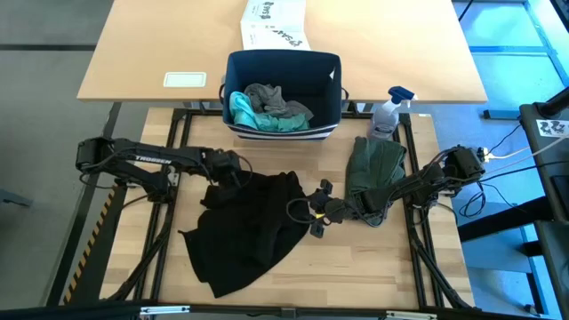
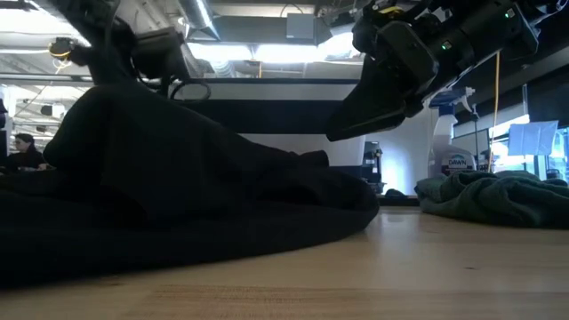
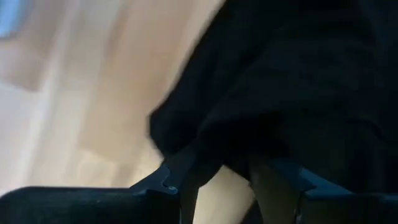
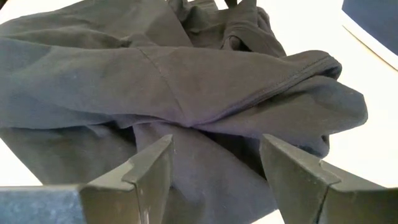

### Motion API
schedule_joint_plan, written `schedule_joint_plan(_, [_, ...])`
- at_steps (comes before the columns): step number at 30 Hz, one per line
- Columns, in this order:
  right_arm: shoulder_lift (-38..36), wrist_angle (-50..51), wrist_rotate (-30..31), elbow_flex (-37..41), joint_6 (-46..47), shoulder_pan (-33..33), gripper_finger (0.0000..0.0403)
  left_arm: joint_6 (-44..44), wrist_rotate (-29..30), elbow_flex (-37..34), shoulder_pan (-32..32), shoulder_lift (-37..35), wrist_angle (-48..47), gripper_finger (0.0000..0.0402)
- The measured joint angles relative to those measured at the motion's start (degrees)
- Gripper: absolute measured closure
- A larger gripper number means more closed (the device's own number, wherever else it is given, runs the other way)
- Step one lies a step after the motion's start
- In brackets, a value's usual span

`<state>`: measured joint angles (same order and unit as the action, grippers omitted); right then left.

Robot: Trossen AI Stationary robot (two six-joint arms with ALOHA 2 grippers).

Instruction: Fold Laundry from Bin

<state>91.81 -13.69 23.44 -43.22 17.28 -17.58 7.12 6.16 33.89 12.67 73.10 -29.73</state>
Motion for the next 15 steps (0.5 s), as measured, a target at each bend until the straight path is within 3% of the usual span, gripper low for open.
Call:
schedule_joint_plan(8, [0.0,0.1,0.0,0.0,-1.3,0.0,0.0166,1.4,-4.7,2.7,-1.7,-0.9,1.8,0.039])
schedule_joint_plan(15, [-3.5,-3.0,-5.2,-1.6,-9.1,-0.5,0.0166,1.3,-5.7,17.2,-9.4,-4.4,2.8,0.0397])
